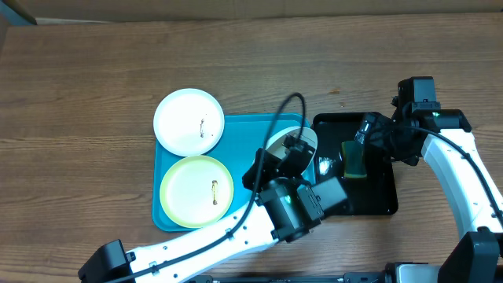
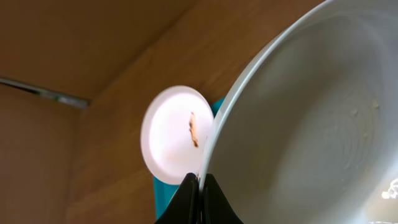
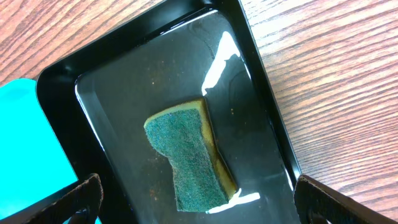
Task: Clean dirty plates on tray and stack at the side
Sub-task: 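Lift the white plate off the blue tray with the left gripper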
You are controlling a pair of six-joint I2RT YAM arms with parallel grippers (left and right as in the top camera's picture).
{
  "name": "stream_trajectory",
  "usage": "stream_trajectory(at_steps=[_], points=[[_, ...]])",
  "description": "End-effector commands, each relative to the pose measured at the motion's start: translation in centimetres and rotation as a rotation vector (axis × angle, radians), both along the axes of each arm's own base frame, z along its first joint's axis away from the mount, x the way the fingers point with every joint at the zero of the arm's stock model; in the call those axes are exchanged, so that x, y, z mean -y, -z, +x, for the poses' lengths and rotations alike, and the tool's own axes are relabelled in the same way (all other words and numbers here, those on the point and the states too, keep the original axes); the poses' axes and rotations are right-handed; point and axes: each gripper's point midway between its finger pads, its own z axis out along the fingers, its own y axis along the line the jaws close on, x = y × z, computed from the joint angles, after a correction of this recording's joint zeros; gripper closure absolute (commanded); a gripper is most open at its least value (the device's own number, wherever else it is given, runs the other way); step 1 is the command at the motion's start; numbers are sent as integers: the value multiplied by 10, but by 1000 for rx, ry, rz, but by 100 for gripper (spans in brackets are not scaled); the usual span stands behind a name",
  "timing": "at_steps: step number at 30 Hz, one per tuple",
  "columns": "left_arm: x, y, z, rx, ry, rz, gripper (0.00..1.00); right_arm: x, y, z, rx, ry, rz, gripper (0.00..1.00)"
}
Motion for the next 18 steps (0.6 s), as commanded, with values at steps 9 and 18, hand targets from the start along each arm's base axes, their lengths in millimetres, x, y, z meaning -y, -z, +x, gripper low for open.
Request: stream_trajectory(at_steps=[9,18], points=[[-4,-39,7,156,12,99,96,-1,1,0,-1,6,8,0],[0,-34,7,136,17,65,96,-1,1,0,-1,6,8,0]])
